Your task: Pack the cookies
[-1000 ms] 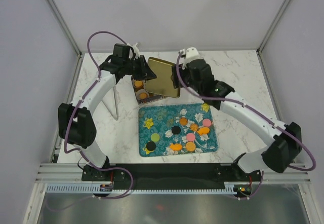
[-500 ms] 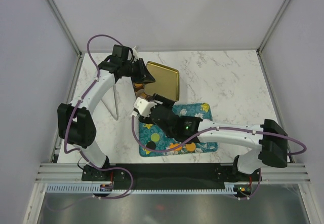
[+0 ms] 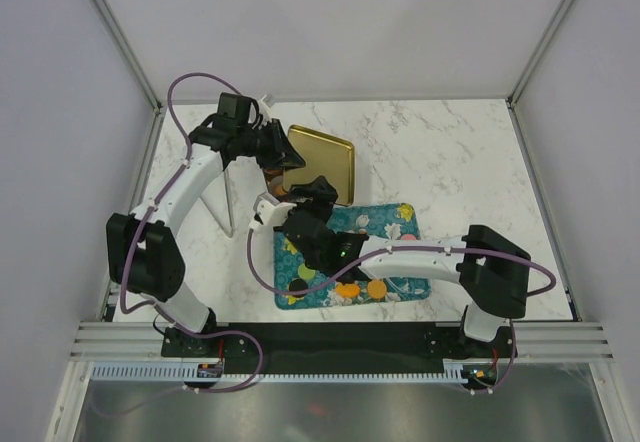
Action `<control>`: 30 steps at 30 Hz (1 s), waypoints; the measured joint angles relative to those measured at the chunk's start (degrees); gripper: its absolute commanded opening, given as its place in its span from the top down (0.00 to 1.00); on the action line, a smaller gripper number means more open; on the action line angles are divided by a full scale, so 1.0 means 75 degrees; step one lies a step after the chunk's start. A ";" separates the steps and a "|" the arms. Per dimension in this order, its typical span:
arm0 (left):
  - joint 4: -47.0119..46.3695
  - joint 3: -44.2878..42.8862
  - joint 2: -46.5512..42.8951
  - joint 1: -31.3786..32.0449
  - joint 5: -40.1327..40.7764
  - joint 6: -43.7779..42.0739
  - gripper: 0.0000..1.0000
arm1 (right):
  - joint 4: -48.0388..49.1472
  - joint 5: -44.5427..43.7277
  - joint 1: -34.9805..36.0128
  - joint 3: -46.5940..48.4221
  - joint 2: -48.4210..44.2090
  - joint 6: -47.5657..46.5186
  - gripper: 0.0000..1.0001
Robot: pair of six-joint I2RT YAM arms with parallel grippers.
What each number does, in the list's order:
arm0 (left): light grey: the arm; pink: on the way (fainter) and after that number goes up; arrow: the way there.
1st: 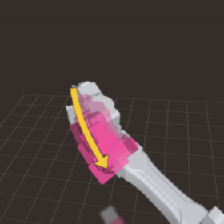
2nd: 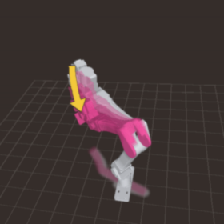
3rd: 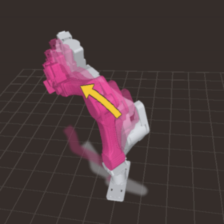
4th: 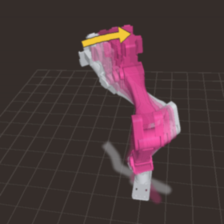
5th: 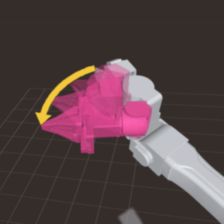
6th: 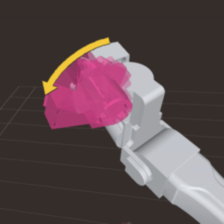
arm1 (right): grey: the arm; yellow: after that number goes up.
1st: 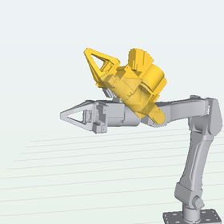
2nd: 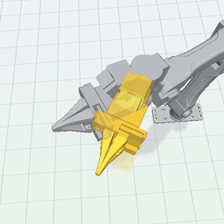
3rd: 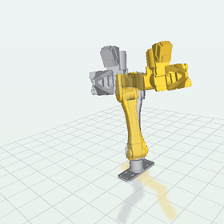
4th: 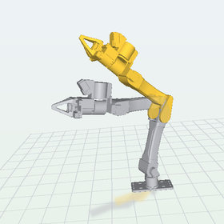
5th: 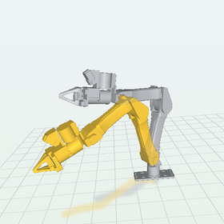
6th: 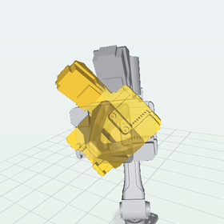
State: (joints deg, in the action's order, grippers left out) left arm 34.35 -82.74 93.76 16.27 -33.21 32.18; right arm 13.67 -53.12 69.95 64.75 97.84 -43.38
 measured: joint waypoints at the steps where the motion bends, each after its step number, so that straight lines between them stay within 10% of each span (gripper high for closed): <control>1: -0.0003 0.0035 -0.0029 -0.0006 -0.0003 0.0000 0.98 | 0.0184 -0.0087 -0.0032 -0.0026 0.0064 -0.0172 0.20; 11: 0.0009 0.0187 -0.0323 -0.0012 -0.0093 0.0000 0.93 | 0.2186 -0.0635 -0.0149 -0.0184 0.0493 -0.1830 0.34; 19: -0.0128 0.0192 -0.0382 -0.0029 -0.0271 0.0111 0.90 | 0.2836 -0.0685 -0.0157 -0.0265 0.0726 -0.2463 0.79; 24: -0.0254 0.0192 -0.0423 -0.0064 -0.0353 0.0131 0.65 | 0.3159 -0.0670 -0.0157 -0.0318 0.0822 -0.2667 1.00; 30: -0.0204 0.0175 -0.0498 -0.0163 -0.0341 0.0184 0.29 | 0.3424 -0.0793 -0.0216 -0.0315 0.0819 -0.2751 1.00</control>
State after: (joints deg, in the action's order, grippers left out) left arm 32.82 -81.43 90.02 15.05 -35.77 33.56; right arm 39.35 -59.07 68.34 62.39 103.98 -64.01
